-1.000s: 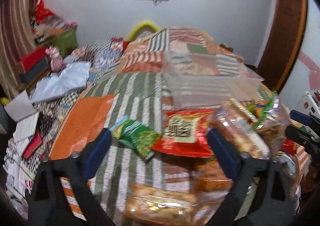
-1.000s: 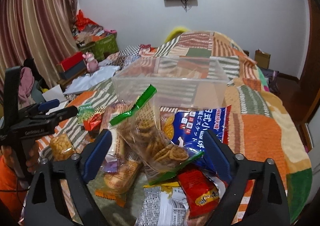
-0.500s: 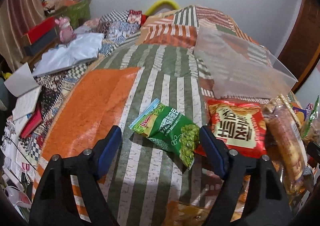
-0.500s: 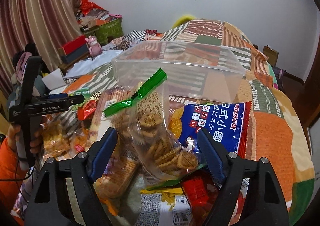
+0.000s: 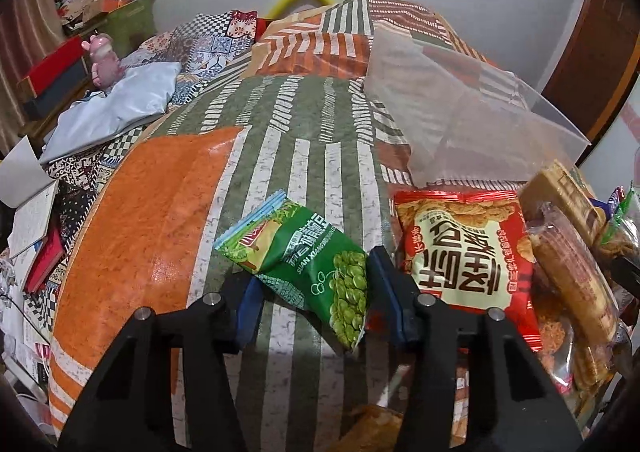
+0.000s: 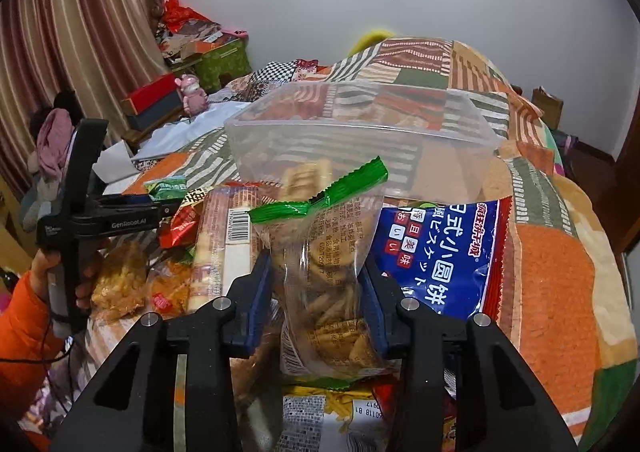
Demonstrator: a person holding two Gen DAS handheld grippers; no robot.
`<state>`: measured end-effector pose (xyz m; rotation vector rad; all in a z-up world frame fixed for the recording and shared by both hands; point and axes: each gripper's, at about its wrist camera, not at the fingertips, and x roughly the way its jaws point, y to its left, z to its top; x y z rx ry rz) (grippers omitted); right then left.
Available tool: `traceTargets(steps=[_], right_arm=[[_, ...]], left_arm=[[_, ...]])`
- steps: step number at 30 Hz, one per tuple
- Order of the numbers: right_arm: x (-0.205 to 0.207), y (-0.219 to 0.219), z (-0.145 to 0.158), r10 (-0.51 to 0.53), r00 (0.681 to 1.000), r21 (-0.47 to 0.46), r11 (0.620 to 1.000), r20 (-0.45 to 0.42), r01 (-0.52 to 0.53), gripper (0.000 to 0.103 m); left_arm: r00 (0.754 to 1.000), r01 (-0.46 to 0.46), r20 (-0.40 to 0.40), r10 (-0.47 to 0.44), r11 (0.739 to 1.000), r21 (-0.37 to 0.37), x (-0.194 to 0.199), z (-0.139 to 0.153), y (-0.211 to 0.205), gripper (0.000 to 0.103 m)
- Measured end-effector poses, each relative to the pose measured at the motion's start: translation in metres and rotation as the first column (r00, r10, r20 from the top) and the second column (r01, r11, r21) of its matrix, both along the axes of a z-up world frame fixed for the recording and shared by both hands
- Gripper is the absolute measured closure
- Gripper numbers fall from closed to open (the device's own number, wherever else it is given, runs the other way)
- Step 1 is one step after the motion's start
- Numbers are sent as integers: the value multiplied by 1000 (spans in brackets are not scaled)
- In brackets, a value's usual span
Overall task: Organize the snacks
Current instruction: 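Grasp the green snack pouch with left tool while right tool grasps the round-cracker zip bag, then carry both snacks over the clear box and open both tools to drop them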
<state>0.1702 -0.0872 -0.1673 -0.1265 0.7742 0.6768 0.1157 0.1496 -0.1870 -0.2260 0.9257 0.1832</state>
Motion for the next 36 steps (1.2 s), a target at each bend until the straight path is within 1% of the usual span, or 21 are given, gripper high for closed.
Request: traceTargets(steps=[2, 4, 5, 7, 10, 16, 23, 27, 32, 36], right_arm=[[-1, 0, 2, -3, 1000, 9, 1000, 4, 3, 66], [-4, -1, 5, -3, 1000, 16, 1000, 13, 3, 67], [-5, -2, 7, -7, 1000, 22, 1000, 20, 6, 67], [-6, -5, 14, -11, 999, 42, 999, 33, 10, 67], [-8, -8, 23, -20, 998, 65, 998, 54, 16, 67], [-9, -15, 36, -45, 996, 93, 995, 79, 37, 67], [-6, -30, 68, -107, 982, 141, 986, 155, 85, 67], [-1, -37, 86, -133, 972, 170, 980, 193, 100, 67], [12, -36, 105, -149, 961, 183, 977, 233, 107, 67], [25, -32, 110, -154, 956, 172, 979, 250, 112, 67]], left_arm=[[1000, 2, 8, -2, 1000, 7, -2, 2, -1, 59], [1000, 1, 24, -1, 1000, 14, -6, 7, -2, 68], [1000, 1, 31, -1, 1000, 12, -8, 9, -2, 70], [999, 1, 48, -1, 1000, 8, -13, 15, -2, 77], [998, -3, 70, 1, 1000, 26, -19, 25, -4, 80], [990, -1, 143, -6, 998, 55, -36, 57, -12, 81], [971, 17, 235, -36, 996, 83, -48, 100, -28, 81], [958, 41, 280, -68, 994, 102, -43, 121, -39, 81], [942, 67, 324, -94, 993, 92, -28, 142, -49, 81], [934, 82, 341, -109, 992, 91, -9, 153, -54, 81]])
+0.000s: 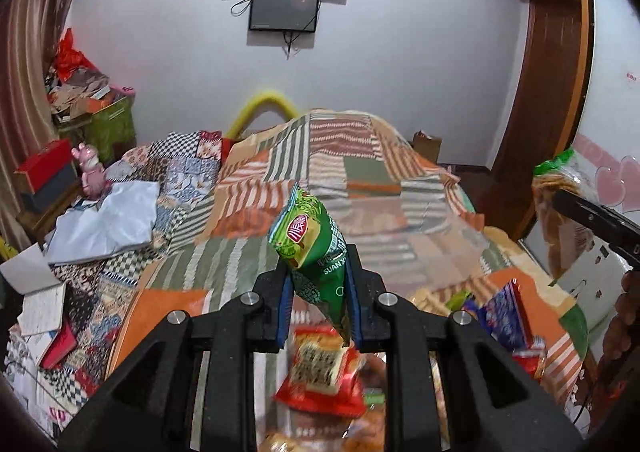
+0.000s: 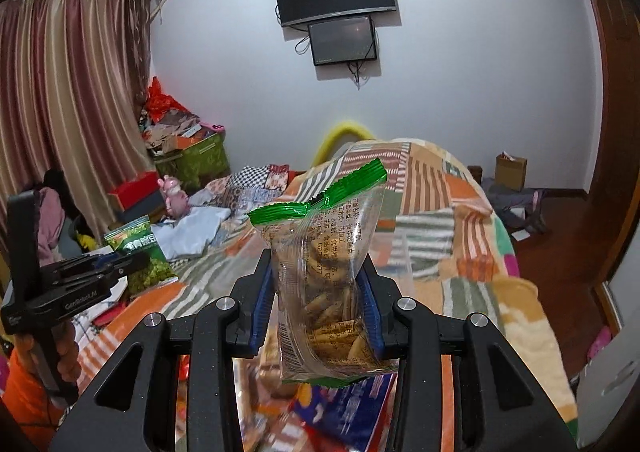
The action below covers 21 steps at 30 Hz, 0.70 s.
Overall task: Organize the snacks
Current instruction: 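Carry both snacks over the clear box and open both tools to drop them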
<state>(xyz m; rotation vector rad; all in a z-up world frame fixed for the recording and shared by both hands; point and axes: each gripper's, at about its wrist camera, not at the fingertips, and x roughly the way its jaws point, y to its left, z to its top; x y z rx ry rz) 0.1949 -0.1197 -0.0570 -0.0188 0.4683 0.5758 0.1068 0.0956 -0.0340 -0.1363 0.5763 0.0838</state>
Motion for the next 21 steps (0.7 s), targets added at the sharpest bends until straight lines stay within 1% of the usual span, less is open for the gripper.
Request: traceTargets(steps=[5, 10, 15, 19, 21], right_arm=[[20, 9, 1, 3, 1000, -19, 1000, -1, -4, 67], [48, 19, -9, 20, 998, -30, 999, -58, -22, 67], [79, 30, -28, 17, 993, -71, 997, -116, -26, 67], [99, 38, -43, 13, 987, -118, 992, -162, -33, 67], [108, 43, -50, 6, 983, -147, 989, -181, -33, 67]], left_arm=[[1000, 19, -8, -18, 1000, 13, 26, 2, -7, 81], [998, 41, -42, -41, 999, 3, 58, -5, -8, 81], [994, 47, -98, -47, 999, -1, 90, -20, -5, 81], [985, 67, -155, -69, 998, -19, 115, -38, -5, 81], [982, 77, -173, -78, 997, -15, 123, -45, -8, 81]])
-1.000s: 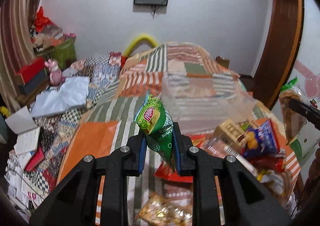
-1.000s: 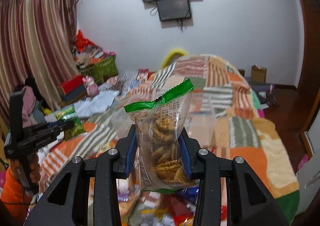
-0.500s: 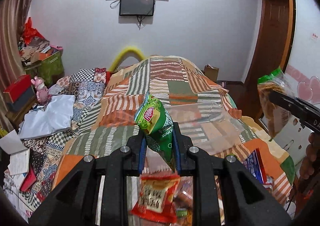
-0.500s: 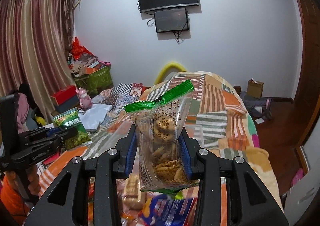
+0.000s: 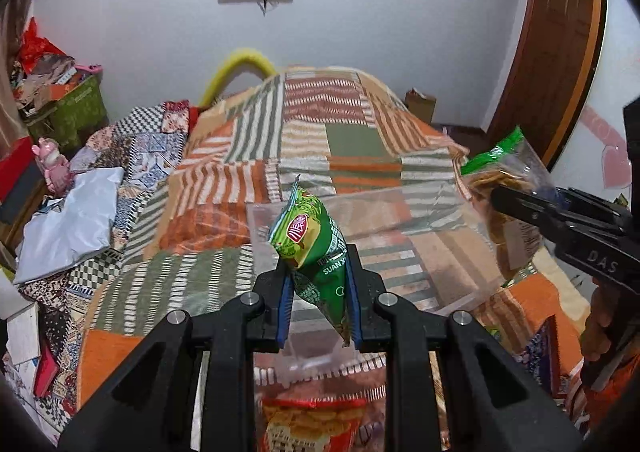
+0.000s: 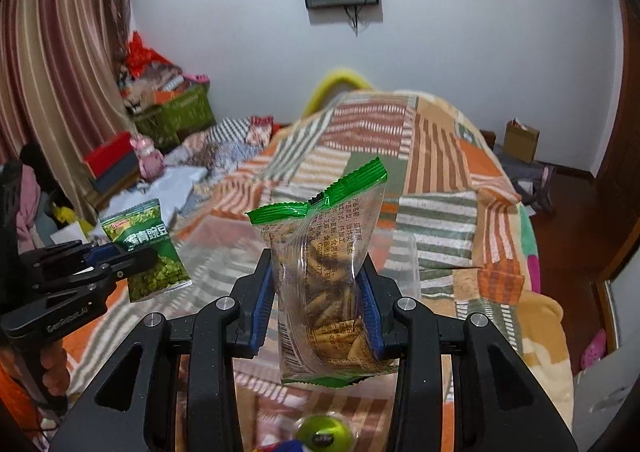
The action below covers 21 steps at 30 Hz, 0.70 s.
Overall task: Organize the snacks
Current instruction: 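Carry both snacks over the clear box and open both tools to drop them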
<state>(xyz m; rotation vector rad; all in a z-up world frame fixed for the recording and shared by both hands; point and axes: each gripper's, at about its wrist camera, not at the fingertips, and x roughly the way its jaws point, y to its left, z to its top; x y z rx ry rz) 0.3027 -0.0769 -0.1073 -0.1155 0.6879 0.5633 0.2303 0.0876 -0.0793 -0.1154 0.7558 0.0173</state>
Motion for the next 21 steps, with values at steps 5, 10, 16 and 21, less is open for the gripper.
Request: traceTargets(steps=[5, 10, 16, 21], right_arm=[[15, 6, -13, 7, 998, -39, 999, -56, -9, 67], [23, 15, -28, 26, 994, -91, 995, -106, -35, 67], [27, 23, -37, 63, 982, -138, 986, -178, -89, 67], [23, 23, -43, 72, 978, -167, 980, -194, -106, 66]], left_arm=[[998, 34, -52, -32, 999, 30, 18, -18, -10, 81], [990, 54, -130, -50, 998, 26, 34, -37, -14, 81], [983, 78, -168, -72, 996, 30, 43, -47, -20, 80], [977, 87, -199, -83, 996, 14, 46, -54, -22, 80]])
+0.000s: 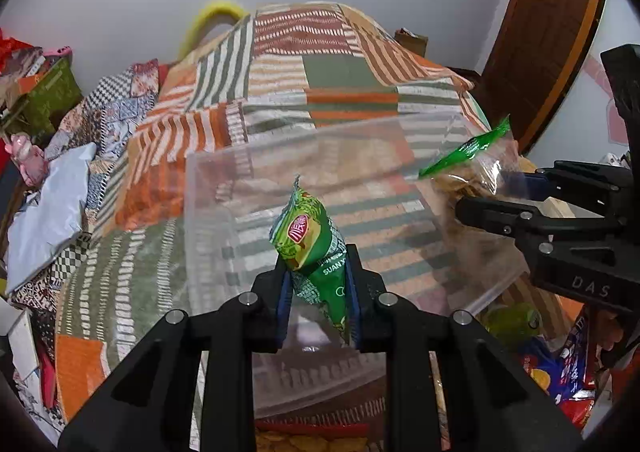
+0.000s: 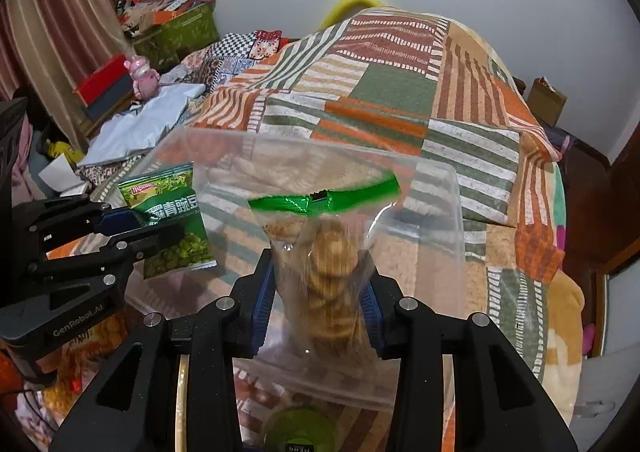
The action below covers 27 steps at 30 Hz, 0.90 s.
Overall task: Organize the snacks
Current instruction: 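Carry both snacks over the clear box and open both tools to drop them, then grasp the clear-wrapped cracker roll with left tool while right tool grasps the blue biscuit bag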
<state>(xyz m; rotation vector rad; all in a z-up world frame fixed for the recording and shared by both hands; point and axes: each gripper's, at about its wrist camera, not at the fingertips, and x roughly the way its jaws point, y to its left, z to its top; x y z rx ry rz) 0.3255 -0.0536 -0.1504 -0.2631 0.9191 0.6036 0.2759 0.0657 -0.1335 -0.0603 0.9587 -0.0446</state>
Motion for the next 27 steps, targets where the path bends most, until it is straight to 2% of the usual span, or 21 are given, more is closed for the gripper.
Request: traceTargets(steps=[7, 9, 11, 12, 13, 18, 19, 22, 27], right_arm=[[-4, -5, 7, -15, 1000, -1, 1000, 21, 15, 66], [-8, -7, 11, -24, 999, 6, 1000, 35, 24, 64], [-13, -12, 17, -37, 997, 17, 999, 61, 36, 52], [-16, -15, 21, -43, 996, 24, 999, 78, 42, 49], [-19, -16, 25, -49, 994, 30, 998, 95, 46, 44], [-40, -22, 46, -57, 987, 58, 997, 151, 48, 41], [-45, -24, 50, -59, 985, 63, 997, 164, 49, 37], [-61, -28, 63, -66, 974, 78, 996, 216, 50, 30], [-87, -37, 76, -72, 963, 111, 993, 261, 44, 26]], left_arm=[[1000, -8, -4, 8, 1000, 0, -6, 3, 0, 78], [1000, -13, 6, 13, 1000, 0, -10, 8, 1, 71], [999, -22, 31, 22, 1000, 12, -15, 14, 1, 52], [999, -27, 48, 26, 999, 19, -17, 18, 1, 49], [997, -29, 70, 27, 999, 33, -22, 24, -1, 48], [994, -27, 107, 23, 999, 36, -39, 44, -3, 47], [993, -28, 116, 23, 999, 34, -43, 48, -3, 47], [988, -27, 150, 22, 999, 34, -60, 62, -6, 42], [980, -35, 199, 29, 999, 31, -91, 81, -8, 35]])
